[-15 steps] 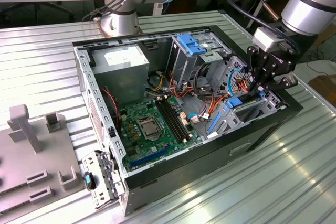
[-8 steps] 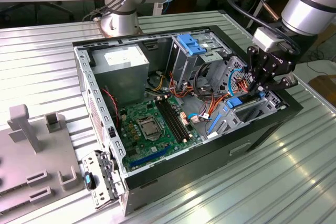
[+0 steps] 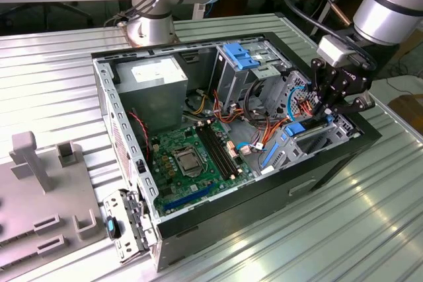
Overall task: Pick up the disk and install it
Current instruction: 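Insert the first disk wire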
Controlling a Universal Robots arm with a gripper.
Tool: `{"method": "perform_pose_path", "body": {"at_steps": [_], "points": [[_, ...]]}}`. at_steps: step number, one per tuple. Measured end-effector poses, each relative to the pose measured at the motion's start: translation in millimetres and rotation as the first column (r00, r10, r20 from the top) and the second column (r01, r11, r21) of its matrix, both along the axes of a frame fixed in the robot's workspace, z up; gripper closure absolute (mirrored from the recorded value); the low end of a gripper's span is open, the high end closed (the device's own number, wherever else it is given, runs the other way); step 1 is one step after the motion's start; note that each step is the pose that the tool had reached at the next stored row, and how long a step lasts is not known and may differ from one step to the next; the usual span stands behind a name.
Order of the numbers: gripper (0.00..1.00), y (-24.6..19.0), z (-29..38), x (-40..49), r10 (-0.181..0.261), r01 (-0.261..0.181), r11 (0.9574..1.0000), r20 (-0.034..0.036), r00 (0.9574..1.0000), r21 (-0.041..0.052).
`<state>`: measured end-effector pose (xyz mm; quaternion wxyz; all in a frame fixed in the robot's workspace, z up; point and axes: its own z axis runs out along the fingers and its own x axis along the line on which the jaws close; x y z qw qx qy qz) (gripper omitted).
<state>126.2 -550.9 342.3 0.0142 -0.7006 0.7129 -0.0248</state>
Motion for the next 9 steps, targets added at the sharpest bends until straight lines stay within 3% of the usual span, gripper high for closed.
{"method": "perform_pose_path", "body": {"at_steps": [9], "points": [[0.83,0.0,-0.4,-0.1,0.0,0.0,1.0,0.0,1.0,-0.0002]]}}
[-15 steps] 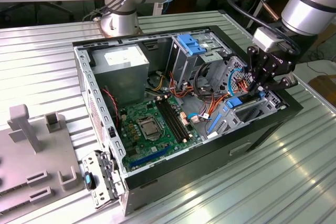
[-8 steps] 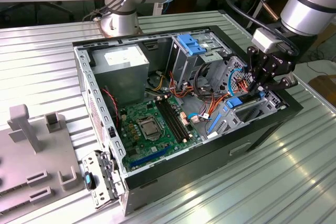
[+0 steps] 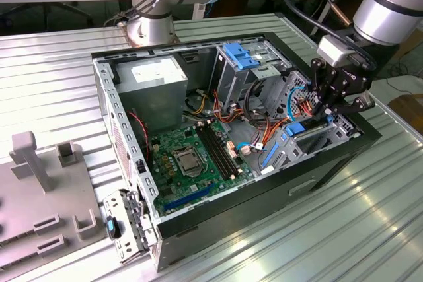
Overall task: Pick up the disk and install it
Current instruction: 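Insert the first disk wire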
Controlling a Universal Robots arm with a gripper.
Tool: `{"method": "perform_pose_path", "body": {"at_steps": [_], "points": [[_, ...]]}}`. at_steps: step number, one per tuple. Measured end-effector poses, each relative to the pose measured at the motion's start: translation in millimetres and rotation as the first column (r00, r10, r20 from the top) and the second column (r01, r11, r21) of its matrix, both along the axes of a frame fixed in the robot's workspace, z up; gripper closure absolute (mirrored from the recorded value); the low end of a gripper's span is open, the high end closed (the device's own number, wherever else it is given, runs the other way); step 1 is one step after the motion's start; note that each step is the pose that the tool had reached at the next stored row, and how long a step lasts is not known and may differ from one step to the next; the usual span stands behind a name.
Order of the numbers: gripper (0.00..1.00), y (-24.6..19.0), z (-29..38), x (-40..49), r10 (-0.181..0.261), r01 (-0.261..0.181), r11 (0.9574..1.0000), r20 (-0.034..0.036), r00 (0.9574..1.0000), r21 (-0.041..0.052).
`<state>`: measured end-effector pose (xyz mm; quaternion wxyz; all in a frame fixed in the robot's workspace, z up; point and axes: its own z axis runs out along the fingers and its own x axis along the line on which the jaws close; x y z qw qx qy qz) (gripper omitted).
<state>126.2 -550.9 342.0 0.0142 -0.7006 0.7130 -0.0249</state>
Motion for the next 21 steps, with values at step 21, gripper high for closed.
{"method": "perform_pose_path", "body": {"at_steps": [21], "points": [[0.89,0.0,9.9,0.0,0.0,0.0,1.0,0.0002,1.0,-0.0001]]}}
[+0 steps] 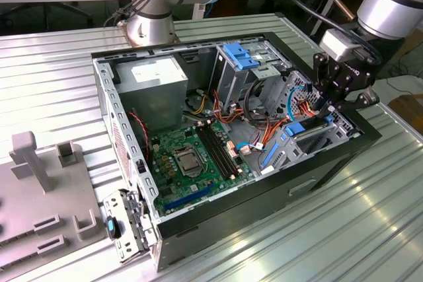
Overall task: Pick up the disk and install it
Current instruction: 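Insert the first disk wire, then insert the second disk wire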
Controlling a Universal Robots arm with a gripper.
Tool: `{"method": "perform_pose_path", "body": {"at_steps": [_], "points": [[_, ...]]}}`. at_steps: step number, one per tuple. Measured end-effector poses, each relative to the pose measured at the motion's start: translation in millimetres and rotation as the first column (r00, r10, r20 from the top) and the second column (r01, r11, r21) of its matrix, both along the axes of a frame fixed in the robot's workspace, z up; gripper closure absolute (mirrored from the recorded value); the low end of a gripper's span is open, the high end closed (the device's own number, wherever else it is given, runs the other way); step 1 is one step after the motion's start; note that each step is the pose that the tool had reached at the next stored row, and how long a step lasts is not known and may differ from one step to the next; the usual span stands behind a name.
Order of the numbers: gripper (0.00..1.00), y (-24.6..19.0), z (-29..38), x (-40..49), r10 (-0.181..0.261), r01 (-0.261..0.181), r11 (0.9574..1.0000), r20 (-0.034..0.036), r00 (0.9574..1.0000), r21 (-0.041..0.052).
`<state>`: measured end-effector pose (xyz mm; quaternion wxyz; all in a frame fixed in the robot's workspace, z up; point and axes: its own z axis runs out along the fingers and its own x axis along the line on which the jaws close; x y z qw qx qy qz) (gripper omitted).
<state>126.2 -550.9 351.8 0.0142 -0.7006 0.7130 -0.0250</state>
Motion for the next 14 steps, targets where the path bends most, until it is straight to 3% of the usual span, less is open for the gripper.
{"method": "perform_pose_path", "body": {"at_steps": [14], "points": [[0.89,0.0,0.0,0.0,0.0,0.0,1.0,0.0,1.0,0.0012]]}}
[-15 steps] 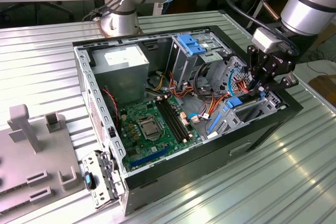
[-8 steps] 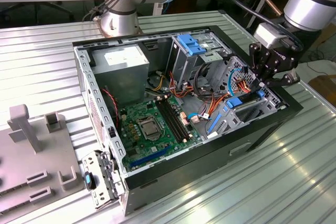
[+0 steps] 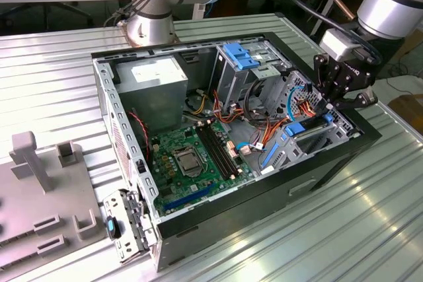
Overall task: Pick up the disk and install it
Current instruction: 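Insert the second disk wire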
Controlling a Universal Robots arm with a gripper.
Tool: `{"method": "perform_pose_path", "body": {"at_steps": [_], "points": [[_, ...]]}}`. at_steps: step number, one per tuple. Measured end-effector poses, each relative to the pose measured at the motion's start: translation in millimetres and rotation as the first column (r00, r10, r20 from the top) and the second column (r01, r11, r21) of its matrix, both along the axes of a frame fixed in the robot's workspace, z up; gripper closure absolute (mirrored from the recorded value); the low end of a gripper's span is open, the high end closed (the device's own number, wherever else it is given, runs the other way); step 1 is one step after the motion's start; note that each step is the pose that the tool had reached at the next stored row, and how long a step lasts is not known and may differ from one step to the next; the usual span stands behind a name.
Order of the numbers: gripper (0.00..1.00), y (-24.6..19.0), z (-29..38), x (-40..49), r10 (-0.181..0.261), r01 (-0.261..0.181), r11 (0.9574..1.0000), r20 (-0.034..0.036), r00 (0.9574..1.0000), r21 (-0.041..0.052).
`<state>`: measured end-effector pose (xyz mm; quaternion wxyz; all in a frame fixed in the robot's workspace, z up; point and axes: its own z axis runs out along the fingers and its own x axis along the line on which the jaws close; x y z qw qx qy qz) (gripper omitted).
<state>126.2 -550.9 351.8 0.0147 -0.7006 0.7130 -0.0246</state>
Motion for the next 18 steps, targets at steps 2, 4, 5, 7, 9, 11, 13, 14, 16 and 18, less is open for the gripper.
{"method": "perform_pose_path", "body": {"at_steps": [2,4,5,7,9,11,13,14,16,18], "points": [[0.89,0.0,0.0,0.0,0.0,0.0,1.0,0.0,1.0,0.0001],[0.89,-0.1,0.8,0.0,0.0,0.0,1.0,0.0,1.0,0.0002],[0.89,-0.1,2.4,0.0,0.0,0.0,1.0,0.0,1.0,0.0001],[0.89,0.0,6.2,0.0,0.0,0.0,1.0,0.0,1.0,0.0002],[0.89,0.0,10.0,0.0,0.0,0.0,1.0,0.0,1.0,0.0002],[0.89,0.0,14.3,0.0,0.0,0.0,1.0,0.0,1.0,0.0002],[0.89,0.0,16.8,0.0,0.0,0.0,1.0,-0.0001,1.0,0.0002],[0.89,0.0,16.7,0.0,0.0,0.0,1.0,-0.0001,1.0,0.0003],[0.89,-0.2,16.8,-1.7,0.001,-0.001,1.0,0.0,1.0,-0.0003],[0.89,-0.2,16.9,-2.4,0.005,-0.005,1.0,-0.0004,1.0,-0.0003]]}}
